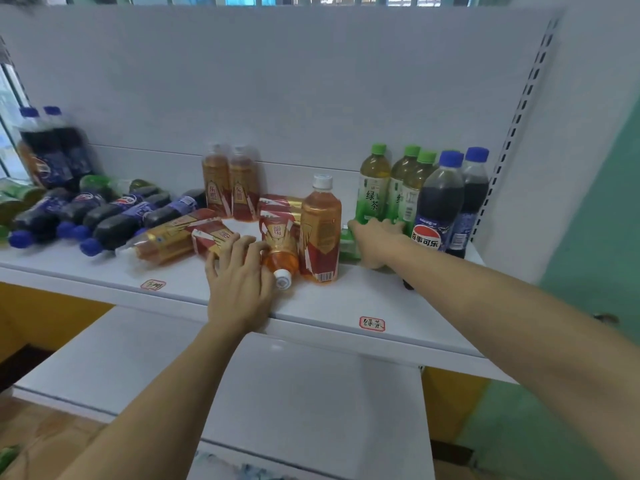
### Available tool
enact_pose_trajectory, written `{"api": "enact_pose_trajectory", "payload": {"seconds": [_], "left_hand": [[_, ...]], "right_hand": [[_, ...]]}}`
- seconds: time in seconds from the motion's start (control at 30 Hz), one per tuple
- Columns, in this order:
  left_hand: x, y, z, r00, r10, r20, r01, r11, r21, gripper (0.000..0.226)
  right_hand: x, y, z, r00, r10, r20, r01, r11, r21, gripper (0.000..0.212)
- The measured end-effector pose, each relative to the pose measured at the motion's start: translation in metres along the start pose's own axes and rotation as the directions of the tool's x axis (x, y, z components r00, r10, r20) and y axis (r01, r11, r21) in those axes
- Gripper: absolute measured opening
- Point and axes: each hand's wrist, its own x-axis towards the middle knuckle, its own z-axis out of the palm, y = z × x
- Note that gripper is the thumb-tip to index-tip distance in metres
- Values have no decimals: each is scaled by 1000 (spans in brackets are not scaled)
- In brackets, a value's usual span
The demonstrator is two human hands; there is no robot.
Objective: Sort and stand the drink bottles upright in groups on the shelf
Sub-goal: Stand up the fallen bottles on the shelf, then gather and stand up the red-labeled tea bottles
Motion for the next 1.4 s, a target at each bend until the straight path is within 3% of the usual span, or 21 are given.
{"api": "enact_pose_trajectory", "payload": {"seconds": [0.17, 0.27, 0.43, 0.53, 0.63, 0.7, 0.93, 1.03, 1.13, 1.2, 1.3, 1.4], "left_hand": [[0, 1, -2, 1000, -5, 2, 5, 1000, -6, 40], [-1, 1, -2, 1000, -8, 0, 8, 1000, -13, 40], [-1, 2, -2, 1000, -2, -5, 2, 1000, -18, 40], [0, 1, -3, 1000, -7, -7, 7, 1000, -19, 41], [-1, 2, -3, 1000, -6, -9, 5, 1000, -30, 42], [-2, 2, -3, 1000, -7, -9, 7, 1000, -30, 43], [-1, 2, -3, 1000, -8, -13, 7, 1000, -21, 44], [-1, 2, -2, 1000, -11, -8, 10, 1000, -17, 44], [0, 3, -3, 1000, -14, 21, 14, 1000, -4, 46], [0, 4, -5, 999, -19, 45, 19, 1000, 3, 48], [1, 7, -8, 995, -20, 94, 20, 1000, -1, 49], [5, 5, -16, 987, -10, 159, 26, 995, -100, 48]], "right_hand": [[2, 1, -40, 990, -52, 134, 64, 994, -85, 81], [4, 0, -69, 992, -84, 94, 103, 971, -215, 72], [11, 9, -96, 981, -194, -29, 149, 832, -535, 26], [12, 9, -95, 950, -306, -60, 186, 712, -677, 33], [12, 10, -89, 924, -378, -63, 222, 662, -716, 6], [16, 11, -86, 914, -402, -56, 235, 636, -735, 20], [10, 20, -101, 894, -429, -130, 206, 649, -732, 42], [6, 29, -111, 896, -406, -181, 196, 725, -660, 64], [-3, 31, -127, 933, -334, -131, 201, 788, -581, 107], [-10, 29, -140, 947, -303, -110, 206, 831, -517, 120], [-17, 22, -160, 914, -345, -213, 255, 898, -359, 90], [-18, 0, -171, 829, -412, -378, 369, 911, -183, 63]]}}
